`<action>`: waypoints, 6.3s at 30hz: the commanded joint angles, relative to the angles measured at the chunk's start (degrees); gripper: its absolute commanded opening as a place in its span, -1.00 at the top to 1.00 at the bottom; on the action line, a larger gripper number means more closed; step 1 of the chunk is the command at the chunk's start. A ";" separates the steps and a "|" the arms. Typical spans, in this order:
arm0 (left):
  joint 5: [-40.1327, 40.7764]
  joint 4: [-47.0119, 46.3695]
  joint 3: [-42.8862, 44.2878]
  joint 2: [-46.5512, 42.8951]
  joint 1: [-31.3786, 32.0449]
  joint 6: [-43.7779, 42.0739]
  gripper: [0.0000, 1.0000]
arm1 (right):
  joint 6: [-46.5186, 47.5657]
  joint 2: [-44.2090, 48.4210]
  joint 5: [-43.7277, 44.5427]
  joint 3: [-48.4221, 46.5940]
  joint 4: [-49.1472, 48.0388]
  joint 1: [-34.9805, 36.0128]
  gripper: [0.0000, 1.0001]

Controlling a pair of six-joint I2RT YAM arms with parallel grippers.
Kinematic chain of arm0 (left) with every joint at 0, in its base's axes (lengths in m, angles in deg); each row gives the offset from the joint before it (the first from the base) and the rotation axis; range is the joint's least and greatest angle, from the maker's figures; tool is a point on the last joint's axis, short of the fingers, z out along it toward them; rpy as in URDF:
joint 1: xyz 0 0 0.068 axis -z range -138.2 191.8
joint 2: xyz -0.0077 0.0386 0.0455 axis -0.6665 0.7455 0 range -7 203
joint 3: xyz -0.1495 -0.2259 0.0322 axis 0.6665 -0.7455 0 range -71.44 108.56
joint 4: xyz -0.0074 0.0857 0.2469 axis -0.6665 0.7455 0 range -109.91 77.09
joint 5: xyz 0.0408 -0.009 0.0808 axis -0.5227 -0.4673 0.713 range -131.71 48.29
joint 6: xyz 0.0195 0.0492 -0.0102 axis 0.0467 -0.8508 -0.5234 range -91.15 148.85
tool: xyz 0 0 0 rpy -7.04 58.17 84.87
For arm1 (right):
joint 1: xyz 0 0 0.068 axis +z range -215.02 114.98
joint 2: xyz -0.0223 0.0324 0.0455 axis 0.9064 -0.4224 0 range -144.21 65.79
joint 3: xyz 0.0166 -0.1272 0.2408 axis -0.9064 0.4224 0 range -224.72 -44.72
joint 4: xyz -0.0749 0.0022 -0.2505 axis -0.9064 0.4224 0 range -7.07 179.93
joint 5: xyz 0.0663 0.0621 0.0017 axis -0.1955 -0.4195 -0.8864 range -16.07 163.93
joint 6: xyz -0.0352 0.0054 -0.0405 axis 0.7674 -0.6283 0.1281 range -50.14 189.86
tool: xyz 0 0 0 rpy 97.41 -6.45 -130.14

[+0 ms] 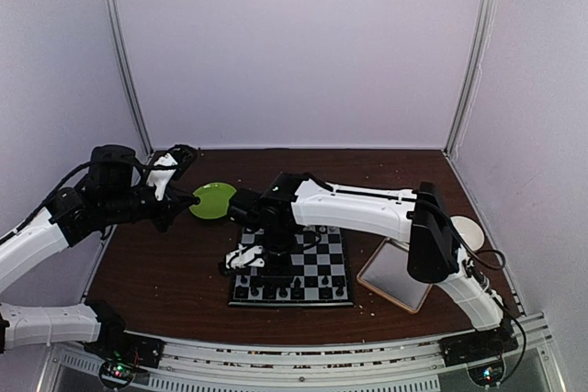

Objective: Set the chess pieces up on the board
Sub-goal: Place the bishop on f8, then pick up the bishop at b8, then place the bishop on c8, then place the knight on the chessboard.

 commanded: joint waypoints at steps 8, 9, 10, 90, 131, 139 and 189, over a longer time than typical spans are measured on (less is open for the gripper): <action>-0.42 -1.96 -0.70 -0.64 -0.46 -0.67 1.00 | -0.94 -1.02 1.00 -1.42 -0.76 0.36 0.87; -0.35 -1.96 -0.71 -0.53 -0.41 -0.68 1.00 | -0.92 -1.04 1.00 -1.42 -0.69 0.38 0.84; -0.38 -1.96 -0.71 -0.56 -0.47 -0.61 1.00 | -0.98 -0.99 1.02 -1.46 -0.68 0.36 0.77; -2.04 -1.78 -0.62 0.29 -0.40 -1.26 1.00 | 2.79 27.54 3.98 42.42 -17.76 -3.31 0.77; -2.34 -1.70 -0.72 0.26 -0.43 -1.25 0.99 | 1.42 25.74 5.38 40.77 -18.78 -3.16 0.70; -8.43 -2.17 2.67 5.63 2.85 1.60 0.99 | 2.99 34.51 -0.06 37.64 -14.20 -5.22 0.01; -2.55 14.21 45.23 68.11 24.75 2.02 0.70 | 2.30 63.15 -12.79 63.97 -24.62 -33.83 -0.09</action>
